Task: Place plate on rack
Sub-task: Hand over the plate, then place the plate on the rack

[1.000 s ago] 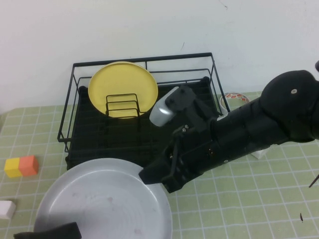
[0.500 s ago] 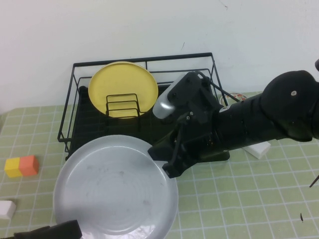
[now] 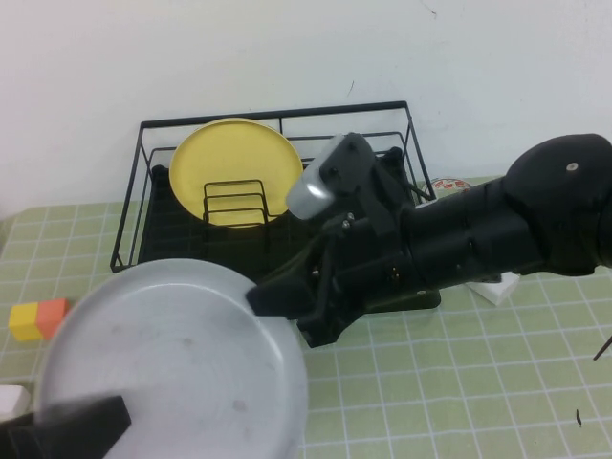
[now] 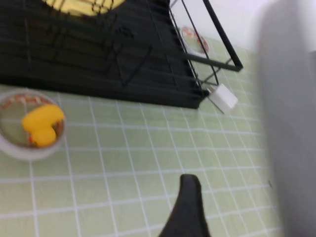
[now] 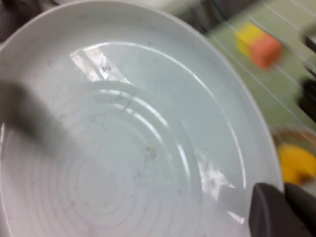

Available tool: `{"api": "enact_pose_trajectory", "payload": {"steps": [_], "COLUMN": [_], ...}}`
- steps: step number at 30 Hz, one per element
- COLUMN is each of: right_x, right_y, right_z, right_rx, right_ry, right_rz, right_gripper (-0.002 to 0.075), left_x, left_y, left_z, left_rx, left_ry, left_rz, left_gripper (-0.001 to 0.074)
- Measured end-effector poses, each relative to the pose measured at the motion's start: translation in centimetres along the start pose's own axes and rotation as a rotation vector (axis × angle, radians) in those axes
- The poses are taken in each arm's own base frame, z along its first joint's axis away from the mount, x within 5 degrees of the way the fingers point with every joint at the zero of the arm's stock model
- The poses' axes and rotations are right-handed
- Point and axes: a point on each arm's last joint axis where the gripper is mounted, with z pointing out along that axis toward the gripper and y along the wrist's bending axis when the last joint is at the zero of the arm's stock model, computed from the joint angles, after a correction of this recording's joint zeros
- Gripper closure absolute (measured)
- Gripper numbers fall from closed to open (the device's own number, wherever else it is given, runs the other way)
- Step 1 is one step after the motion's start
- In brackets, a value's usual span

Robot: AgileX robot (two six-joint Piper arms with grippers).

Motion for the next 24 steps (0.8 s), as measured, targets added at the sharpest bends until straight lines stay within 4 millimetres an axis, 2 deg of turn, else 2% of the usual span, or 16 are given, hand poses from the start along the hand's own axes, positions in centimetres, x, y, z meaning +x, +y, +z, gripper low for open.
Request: {"api": "enact_pose_trajectory", "payload": {"steps": [2,4,9,12,16,18,21,24], "right_x": [-0.3,-0.6,-0.8,-0.8,-1.1,-1.3,-2.0,-3.0], "right_y": [0.4,0.7,0.7,0.8,1.0,1.1,1.8,2.6], "right_z": [0.0,0.0,-0.1,-0.1,-0.2,-0.3,-1.6,-4.1], "right_rx": [-0.046,-0.071,-0.073,-0.084,-0.094,-0.095,-0.083,-0.046], "right_ry": [-0.034,-0.070,-0.095,-0.102,-0.125,-0.132,-0.151,-0.157], "right_rz": [-0.041,-0.087,-0.180,-0.197,-0.195,-0.202,-0.242,-0.340], "right_gripper": [0.0717,0.0717,0.0694,0.0600,0.0360,0.0289,0.0260,0.0288], "left_x": [-0.1,-0.1,-0.2,-0.3,-0.8,-1.2,-2.1,-3.0], "left_y": [0.0,0.1,0.0,0.1,0.2,0.3,0.5,0.6], "left_z": [0.0,0.0,0.0,0.0,0.0,-0.1,-0.3,-0.5], "left_rx": [-0.004,-0.006,-0.007,-0.016,-0.045,-0.070,-0.127,-0.190], "left_ry": [-0.012,-0.016,-0.019,-0.030,-0.077,-0.124,-0.211,-0.291], "left_rz": [0.023,0.043,0.146,0.269,0.439,0.503,0.634,0.774], "left_gripper": [0.0225,0.0289,0.0618,0.0628,0.0628,0.0628,0.0628,0.0628]}}
